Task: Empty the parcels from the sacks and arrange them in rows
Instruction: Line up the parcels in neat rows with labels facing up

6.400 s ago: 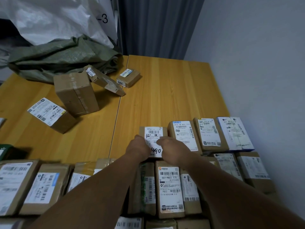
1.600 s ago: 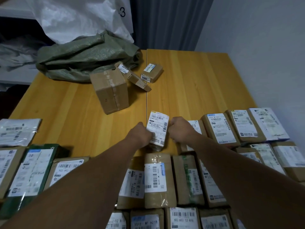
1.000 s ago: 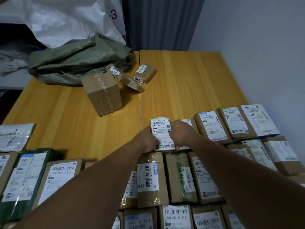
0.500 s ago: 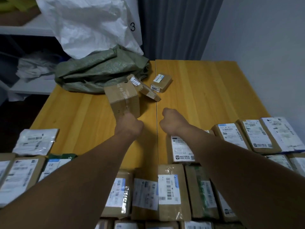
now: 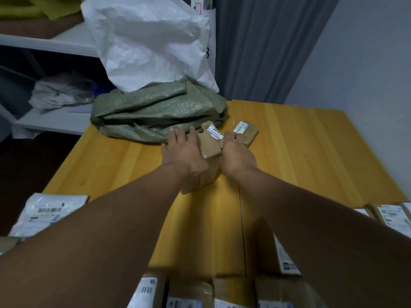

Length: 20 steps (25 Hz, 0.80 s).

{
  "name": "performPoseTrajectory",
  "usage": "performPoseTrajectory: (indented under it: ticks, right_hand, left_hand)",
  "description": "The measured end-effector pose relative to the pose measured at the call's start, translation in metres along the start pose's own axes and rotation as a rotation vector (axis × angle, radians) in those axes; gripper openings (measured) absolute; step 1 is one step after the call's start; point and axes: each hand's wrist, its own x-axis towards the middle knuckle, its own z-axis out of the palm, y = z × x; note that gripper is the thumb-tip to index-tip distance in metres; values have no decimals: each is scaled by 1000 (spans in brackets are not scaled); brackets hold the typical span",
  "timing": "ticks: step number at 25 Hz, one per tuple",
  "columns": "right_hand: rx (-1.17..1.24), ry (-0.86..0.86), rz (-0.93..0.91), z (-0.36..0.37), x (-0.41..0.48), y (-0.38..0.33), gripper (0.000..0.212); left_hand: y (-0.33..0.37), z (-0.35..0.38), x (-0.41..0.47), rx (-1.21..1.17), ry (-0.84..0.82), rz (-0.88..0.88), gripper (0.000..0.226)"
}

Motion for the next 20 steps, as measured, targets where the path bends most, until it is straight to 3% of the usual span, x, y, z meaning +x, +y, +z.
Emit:
performPoseTrajectory:
  ticks: [4, 10, 14, 17, 20]
  right_hand:
    - [-175, 38, -55, 11, 19, 4, 74]
    - [-276, 87, -144, 21, 24, 8, 46]
    - [-81, 122, -89, 29, 9, 9, 37]
    - [114, 162, -13, 22, -15, 19, 42]
    - [243, 186, 17, -1, -36, 27, 40]
  left_hand:
    - [-10, 4, 8, 24, 12, 74, 76]
    - [-12, -2, 3, 172, 28, 118, 62]
    - [-16, 2, -2, 204, 60, 123, 68]
    - [-19, 10, -17, 130, 7, 115, 82]
    - [-22, 10, -43, 133, -35, 129, 82]
